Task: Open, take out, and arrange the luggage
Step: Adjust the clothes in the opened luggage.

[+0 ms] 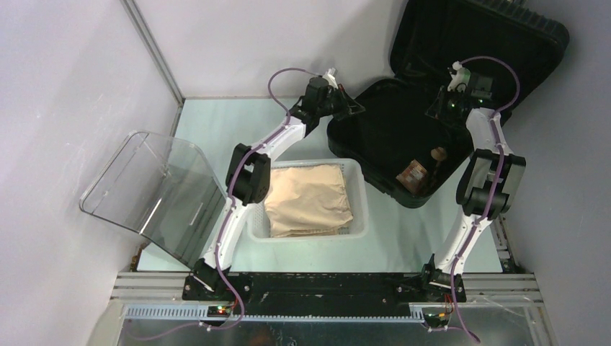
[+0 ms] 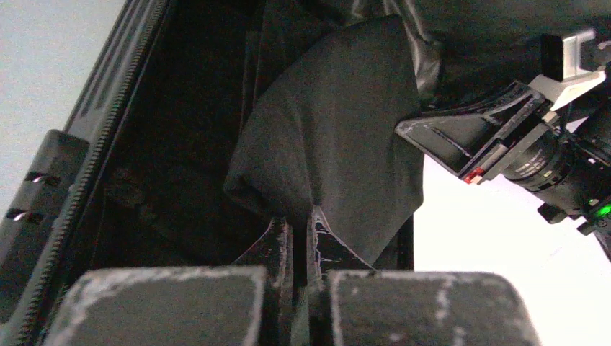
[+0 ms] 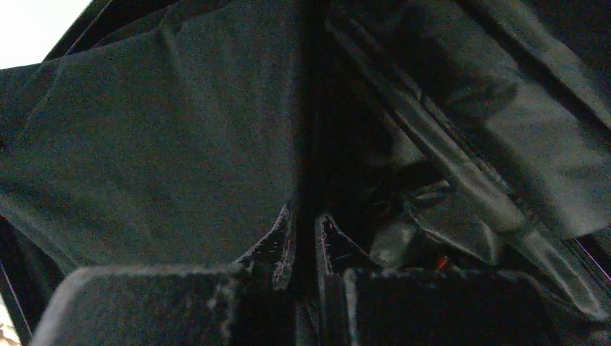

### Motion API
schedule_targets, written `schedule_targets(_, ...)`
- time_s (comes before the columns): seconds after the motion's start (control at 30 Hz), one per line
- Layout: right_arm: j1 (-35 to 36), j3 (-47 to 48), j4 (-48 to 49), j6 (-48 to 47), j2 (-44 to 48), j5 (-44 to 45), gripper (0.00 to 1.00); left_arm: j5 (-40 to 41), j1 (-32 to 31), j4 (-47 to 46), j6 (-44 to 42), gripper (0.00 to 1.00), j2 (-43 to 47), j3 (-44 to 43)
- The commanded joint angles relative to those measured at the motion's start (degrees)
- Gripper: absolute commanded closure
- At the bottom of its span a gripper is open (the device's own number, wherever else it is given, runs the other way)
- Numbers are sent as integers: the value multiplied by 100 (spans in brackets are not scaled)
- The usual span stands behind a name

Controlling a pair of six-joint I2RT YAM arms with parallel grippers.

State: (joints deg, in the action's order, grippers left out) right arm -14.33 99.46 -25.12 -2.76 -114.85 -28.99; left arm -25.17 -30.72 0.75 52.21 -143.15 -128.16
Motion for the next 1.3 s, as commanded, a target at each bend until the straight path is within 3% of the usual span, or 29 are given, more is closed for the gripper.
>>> schedule_targets(0.0,-257,25,703,335,469,220,88,110,-51,-586,256,100,429,-359)
schedule_targets(0.37,-334,132,307,386,44,-157,45,230,-19,-406,182,100,223,-585)
schedule_targets(0.53,-318,558,-38,311,-308,-402,43,262,82,-319,169,100,286,-654)
schedule_targets(0.7,-265,797,-318,45,-526,-635,34,143,97,-432,395,100,363,-661)
schedule_targets(0.9,-287,1087,-664,-170,-817,-810,34,14,17,-432,521,100,521,-614)
schedule_targets(1.1,-334,811,-424,160,-479,-602,36,145,-364,-435,435,100,837,-507)
schedule_targets(1.27,-497,-41,304,711,184,-440,37,756,-826,-190,118,100,1173,-485)
